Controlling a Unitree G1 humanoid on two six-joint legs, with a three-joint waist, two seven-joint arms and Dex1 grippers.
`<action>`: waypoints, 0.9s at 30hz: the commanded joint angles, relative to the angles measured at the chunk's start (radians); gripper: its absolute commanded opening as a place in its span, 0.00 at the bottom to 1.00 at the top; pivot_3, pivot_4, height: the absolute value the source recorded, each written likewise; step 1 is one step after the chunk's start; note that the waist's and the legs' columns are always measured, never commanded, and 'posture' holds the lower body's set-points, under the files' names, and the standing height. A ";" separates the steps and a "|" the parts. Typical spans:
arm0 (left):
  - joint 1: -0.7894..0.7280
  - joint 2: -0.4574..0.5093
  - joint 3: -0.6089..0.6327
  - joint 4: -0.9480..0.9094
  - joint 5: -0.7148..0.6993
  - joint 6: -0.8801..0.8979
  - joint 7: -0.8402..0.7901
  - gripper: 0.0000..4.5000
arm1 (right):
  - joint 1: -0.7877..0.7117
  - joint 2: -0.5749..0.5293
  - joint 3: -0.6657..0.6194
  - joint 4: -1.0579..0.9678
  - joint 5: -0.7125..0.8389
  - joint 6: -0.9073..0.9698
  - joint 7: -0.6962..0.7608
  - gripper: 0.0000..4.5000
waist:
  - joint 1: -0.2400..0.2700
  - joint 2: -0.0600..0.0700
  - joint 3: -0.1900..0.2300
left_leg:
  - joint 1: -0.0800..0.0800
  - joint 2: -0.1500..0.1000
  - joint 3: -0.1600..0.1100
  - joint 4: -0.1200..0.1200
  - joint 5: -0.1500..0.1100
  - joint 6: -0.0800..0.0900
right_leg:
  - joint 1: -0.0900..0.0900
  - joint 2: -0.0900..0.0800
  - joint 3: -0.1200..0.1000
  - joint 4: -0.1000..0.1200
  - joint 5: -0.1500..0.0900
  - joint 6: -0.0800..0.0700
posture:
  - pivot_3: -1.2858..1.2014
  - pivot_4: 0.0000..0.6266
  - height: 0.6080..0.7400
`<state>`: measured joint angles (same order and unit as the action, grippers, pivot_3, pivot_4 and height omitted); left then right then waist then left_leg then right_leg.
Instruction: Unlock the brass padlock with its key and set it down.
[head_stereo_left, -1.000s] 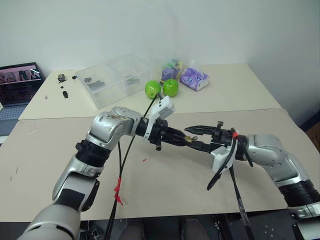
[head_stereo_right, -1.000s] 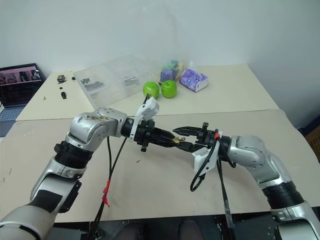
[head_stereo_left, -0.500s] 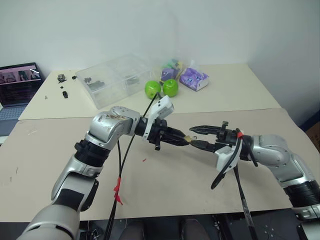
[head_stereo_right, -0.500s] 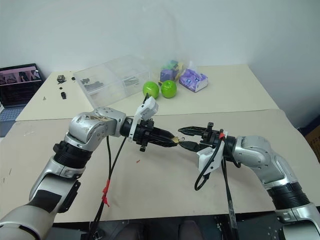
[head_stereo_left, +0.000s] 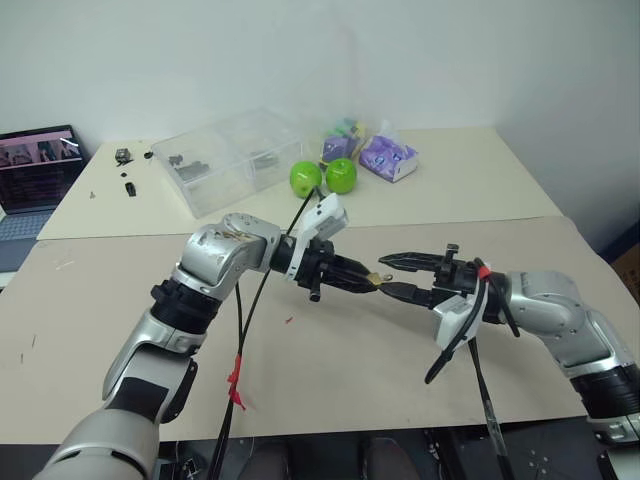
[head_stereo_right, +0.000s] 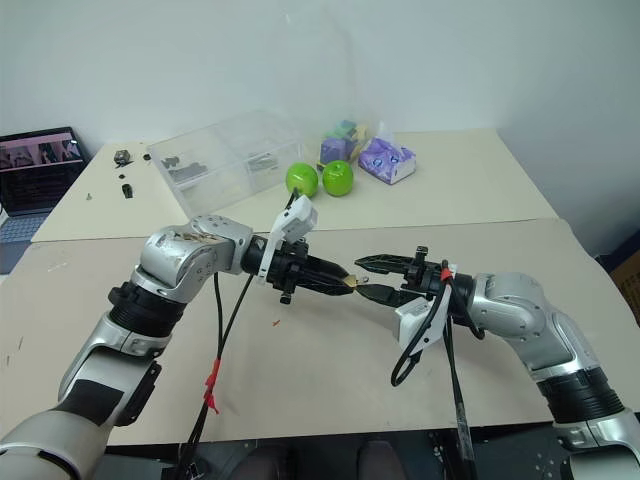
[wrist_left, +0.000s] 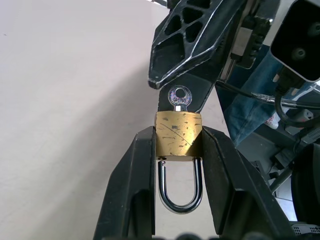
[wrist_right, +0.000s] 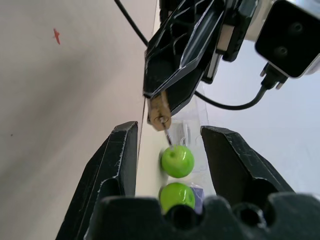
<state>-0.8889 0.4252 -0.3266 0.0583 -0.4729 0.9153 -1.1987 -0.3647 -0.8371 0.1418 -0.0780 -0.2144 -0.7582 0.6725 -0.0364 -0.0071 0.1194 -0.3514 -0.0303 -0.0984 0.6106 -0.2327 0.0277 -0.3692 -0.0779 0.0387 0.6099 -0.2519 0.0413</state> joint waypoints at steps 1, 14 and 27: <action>-0.027 -0.001 0.008 -0.011 -0.001 -0.026 -0.010 0.19 | 0.004 -0.006 -0.039 -0.050 0.029 0.022 -0.008 0.54 | 0.000 0.000 0.000 | 0.000 0.000 0.000 0.000 0.000 0.000 | 0.000 0.000 0.000 0.000 0.000 0.000 | 0.52 0.24 1.00; -0.027 -0.004 0.006 -0.012 -0.002 -0.025 -0.009 0.19 | 0.016 -0.008 -0.037 -0.095 0.048 0.062 0.003 0.54 | 0.000 0.000 0.000 | 0.000 0.000 0.000 0.000 0.000 0.000 | 0.000 0.000 0.000 0.000 0.000 0.000 | 0.52 0.24 1.00; -0.022 -0.005 0.006 -0.020 -0.005 -0.020 -0.006 0.19 | 0.026 -0.012 -0.045 -0.113 0.062 0.071 0.012 0.54 | 0.000 0.000 0.000 | 0.000 0.000 0.000 0.000 0.000 0.000 | 0.000 0.000 0.000 0.000 0.000 0.000 | 0.52 0.24 1.00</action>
<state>-0.8891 0.4224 -0.3309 0.0577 -0.4732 0.9126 -1.1995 -0.3346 -0.8381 0.1415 -0.1497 -0.1818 -0.6886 0.6907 -0.0361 -0.0071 0.1194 -0.3513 -0.0303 -0.0983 0.6107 -0.2328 0.0279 -0.3692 -0.0779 0.0387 0.6100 -0.2519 0.0414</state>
